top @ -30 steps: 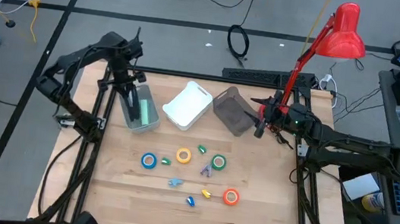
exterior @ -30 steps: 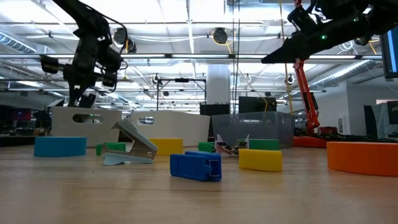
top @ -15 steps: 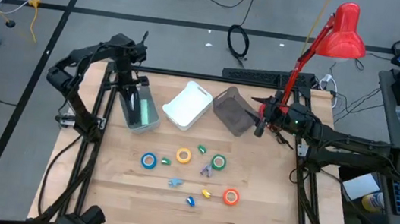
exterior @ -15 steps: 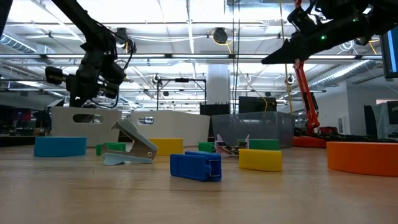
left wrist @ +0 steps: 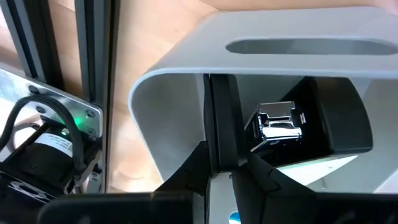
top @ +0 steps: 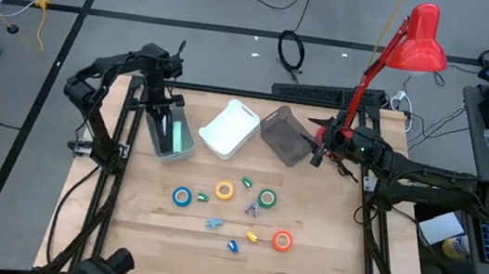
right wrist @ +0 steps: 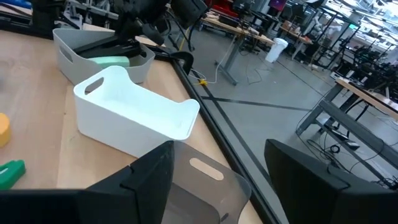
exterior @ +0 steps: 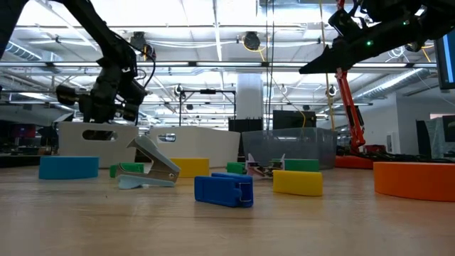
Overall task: Pick and place Stapler, Stapler remover, tape
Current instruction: Put the large black stapler into the gray bin, then put the left small green stapler into the gray bin
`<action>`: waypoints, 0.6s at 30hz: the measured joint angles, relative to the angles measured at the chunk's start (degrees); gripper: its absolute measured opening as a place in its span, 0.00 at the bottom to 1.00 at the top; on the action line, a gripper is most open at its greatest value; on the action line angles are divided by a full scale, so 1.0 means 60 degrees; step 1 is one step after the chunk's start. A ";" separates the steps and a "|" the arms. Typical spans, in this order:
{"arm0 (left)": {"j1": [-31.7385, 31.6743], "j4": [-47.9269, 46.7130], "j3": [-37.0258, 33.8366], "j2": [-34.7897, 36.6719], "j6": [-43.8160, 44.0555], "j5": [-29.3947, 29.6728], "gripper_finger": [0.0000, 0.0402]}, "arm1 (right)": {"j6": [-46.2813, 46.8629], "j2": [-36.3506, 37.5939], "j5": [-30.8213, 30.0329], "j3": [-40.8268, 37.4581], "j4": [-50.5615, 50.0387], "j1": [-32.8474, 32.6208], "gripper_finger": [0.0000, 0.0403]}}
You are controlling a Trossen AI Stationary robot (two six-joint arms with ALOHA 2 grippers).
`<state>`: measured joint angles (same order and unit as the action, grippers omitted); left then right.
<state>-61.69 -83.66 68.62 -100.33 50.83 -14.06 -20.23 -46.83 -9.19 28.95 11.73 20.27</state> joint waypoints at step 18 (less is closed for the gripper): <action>0.0113 -0.0044 0.0161 0.0061 -0.0477 -0.0002 0.37 | 0.0000 0.0000 0.0000 0.0000 0.0000 0.0000 0.60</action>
<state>-61.01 -83.93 69.58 -99.97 47.96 -14.07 -20.23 -46.83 -9.19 28.95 11.73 20.27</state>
